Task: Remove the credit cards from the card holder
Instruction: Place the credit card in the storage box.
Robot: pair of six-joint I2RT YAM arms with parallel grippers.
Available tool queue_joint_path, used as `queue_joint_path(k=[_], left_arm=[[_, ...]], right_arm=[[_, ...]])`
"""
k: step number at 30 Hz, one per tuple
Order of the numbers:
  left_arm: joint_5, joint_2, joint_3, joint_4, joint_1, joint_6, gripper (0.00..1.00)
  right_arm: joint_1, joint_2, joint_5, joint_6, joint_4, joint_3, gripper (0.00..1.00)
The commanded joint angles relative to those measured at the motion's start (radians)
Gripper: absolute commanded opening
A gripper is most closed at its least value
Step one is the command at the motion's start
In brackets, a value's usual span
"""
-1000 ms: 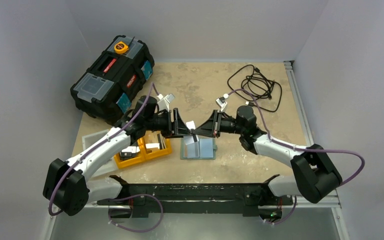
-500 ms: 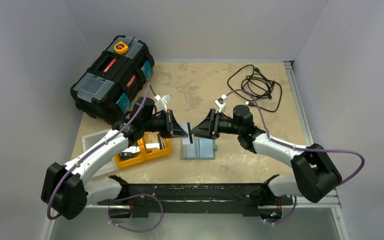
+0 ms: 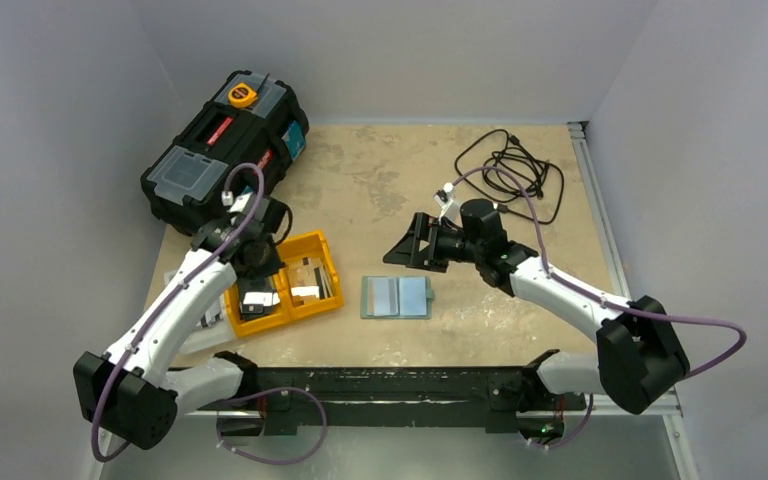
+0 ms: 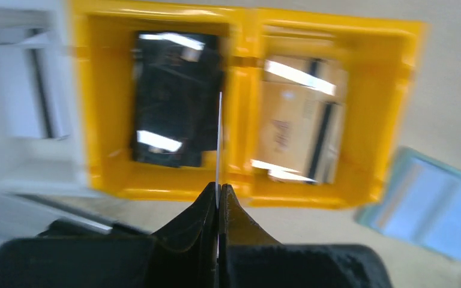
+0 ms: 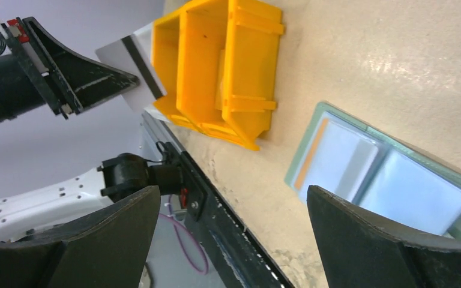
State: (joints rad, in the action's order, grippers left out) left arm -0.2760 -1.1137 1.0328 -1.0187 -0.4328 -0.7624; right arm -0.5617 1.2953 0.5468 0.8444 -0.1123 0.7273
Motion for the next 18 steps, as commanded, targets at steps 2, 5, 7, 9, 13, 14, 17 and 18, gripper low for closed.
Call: queue_joint_path(k=[2,5,7,9,13,14,17,18], left_arm=[[-0.387,-0.052,0.016,-0.229,0.156,0.040,0.00],[-0.463,-0.096,0.025,-0.239,0.250,0.068,0.00],[-0.515,-0.127,0.044,-0.252,0.294,0.076,0.00],[-0.548,-0.167,0.066,-0.279,0.311,0.068,0.00],[-0.553,-0.238,0.088,-0.286,0.340,0.075,0.00],[-0.548,-0.271,0.099,-0.292,0.349,0.074,0.00],[-0.515,-0.341,0.119,-0.286,0.383,0.102,0.00],[-0.503,-0.360,0.125,-0.282,0.394,0.108,0.00]], right_arm=[[-0.001,0.010,-0.047,-0.098,0.091,0.058,0.94],[-0.002,0.024,-0.022,-0.112,0.095,0.052,0.95],[-0.002,0.029,-0.013,-0.118,0.101,0.051,0.95],[-0.002,0.036,-0.001,-0.125,0.107,0.052,0.95],[-0.001,0.049,0.015,-0.149,0.136,0.061,0.95],[-0.001,0.053,0.018,-0.156,0.143,0.063,0.95],[-0.002,0.065,0.030,-0.175,0.160,0.076,0.94],[-0.001,0.069,0.032,-0.179,0.163,0.079,0.94]])
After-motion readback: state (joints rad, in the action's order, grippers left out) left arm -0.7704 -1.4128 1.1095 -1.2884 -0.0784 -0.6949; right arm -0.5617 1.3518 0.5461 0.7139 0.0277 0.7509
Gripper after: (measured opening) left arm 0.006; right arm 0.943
